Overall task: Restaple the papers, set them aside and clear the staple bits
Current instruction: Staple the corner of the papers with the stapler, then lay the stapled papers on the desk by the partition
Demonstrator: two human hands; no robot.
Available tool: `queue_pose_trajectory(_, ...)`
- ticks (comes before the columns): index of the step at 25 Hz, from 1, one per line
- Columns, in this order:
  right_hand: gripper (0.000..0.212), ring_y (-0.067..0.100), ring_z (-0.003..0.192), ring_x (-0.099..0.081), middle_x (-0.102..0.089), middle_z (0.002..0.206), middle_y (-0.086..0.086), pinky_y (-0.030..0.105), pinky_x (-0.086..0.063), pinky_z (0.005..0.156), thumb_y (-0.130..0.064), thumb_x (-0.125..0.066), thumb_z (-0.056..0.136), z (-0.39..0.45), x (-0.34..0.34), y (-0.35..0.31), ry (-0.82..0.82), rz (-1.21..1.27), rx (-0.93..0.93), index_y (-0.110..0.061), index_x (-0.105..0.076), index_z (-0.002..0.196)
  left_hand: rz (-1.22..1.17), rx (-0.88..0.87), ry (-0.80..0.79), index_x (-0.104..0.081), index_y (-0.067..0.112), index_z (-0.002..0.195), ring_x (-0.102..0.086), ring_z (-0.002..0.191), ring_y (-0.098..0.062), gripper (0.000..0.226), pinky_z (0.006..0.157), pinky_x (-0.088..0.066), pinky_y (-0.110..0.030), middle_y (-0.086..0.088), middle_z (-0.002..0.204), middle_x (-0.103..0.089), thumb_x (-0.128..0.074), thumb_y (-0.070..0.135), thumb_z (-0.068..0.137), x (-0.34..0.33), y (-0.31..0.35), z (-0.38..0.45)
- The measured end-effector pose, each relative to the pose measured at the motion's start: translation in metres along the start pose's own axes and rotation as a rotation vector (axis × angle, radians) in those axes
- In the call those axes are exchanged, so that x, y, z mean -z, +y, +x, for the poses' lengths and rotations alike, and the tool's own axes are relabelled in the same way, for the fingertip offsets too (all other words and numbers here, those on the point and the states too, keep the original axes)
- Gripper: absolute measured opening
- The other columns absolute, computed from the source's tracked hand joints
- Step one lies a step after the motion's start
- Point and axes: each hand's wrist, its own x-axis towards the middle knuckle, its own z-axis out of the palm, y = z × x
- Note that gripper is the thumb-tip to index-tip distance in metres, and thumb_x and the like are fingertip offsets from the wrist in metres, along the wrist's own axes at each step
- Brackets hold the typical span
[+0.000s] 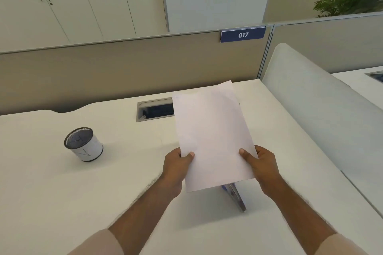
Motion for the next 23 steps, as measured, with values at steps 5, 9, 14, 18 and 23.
queue_pose_trajectory(5,0.022,0.025,0.074,-0.063,-0.069,0.082,0.002,0.03,-0.051,0.06,-0.027,-0.062,0.092,0.065,0.06,0.019,0.181,-0.157,0.012,-0.006,-0.068,0.09,0.059,0.028,-0.011,-0.062,0.016,0.116,-0.062,0.107,-0.024,0.02,0.098,-0.05,-0.043,0.0,0.118,-0.066,-0.054,0.016,0.097,-0.103,-0.018,0.048)
queue_pose_trajectory(9,0.029,0.033,0.078,-0.065,-0.069,0.081,0.009,0.037,-0.051,0.068,-0.032,-0.059,0.093,0.117,0.112,0.045,0.292,-0.327,0.008,-0.006,-0.065,0.083,0.106,0.051,0.006,-0.057,0.011,0.124,-0.059,0.108,-0.023,0.028,0.099,-0.048,-0.035,0.0,0.118,-0.063,-0.052,0.015,0.096,-0.181,-0.037,0.08)
queue_pose_trajectory(14,0.038,0.038,0.095,-0.064,-0.07,0.1,0.016,0.044,-0.052,0.084,-0.038,-0.06,0.09,0.165,0.161,0.066,0.366,-0.488,-0.036,-0.002,-0.067,0.099,0.163,0.104,0.043,-0.06,0.01,0.115,-0.064,0.1,-0.026,0.023,0.09,-0.053,-0.036,-0.004,0.112,-0.067,-0.054,0.018,0.094,-0.244,-0.05,0.107)
queue_pose_trajectory(18,0.049,0.037,0.117,-0.055,-0.06,0.128,0.017,0.042,-0.044,0.095,-0.035,-0.061,0.09,0.18,0.174,0.059,0.393,-0.718,-0.059,-0.005,-0.054,0.128,0.392,0.035,0.102,-0.056,0.006,0.122,-0.062,0.104,-0.029,0.032,0.09,-0.053,-0.034,-0.008,0.118,-0.064,-0.049,0.015,0.092,-0.268,-0.046,0.108)
queue_pose_trajectory(23,0.046,0.039,0.112,-0.057,-0.061,0.123,0.017,0.041,-0.046,0.091,-0.033,-0.062,0.09,0.188,0.18,0.052,0.362,-0.868,-0.095,-0.007,-0.05,0.125,0.768,-0.012,0.017,-0.049,0.005,0.116,-0.059,0.097,-0.027,0.035,0.078,-0.05,-0.031,-0.007,0.119,-0.053,-0.052,0.011,0.082,-0.28,-0.036,0.104)
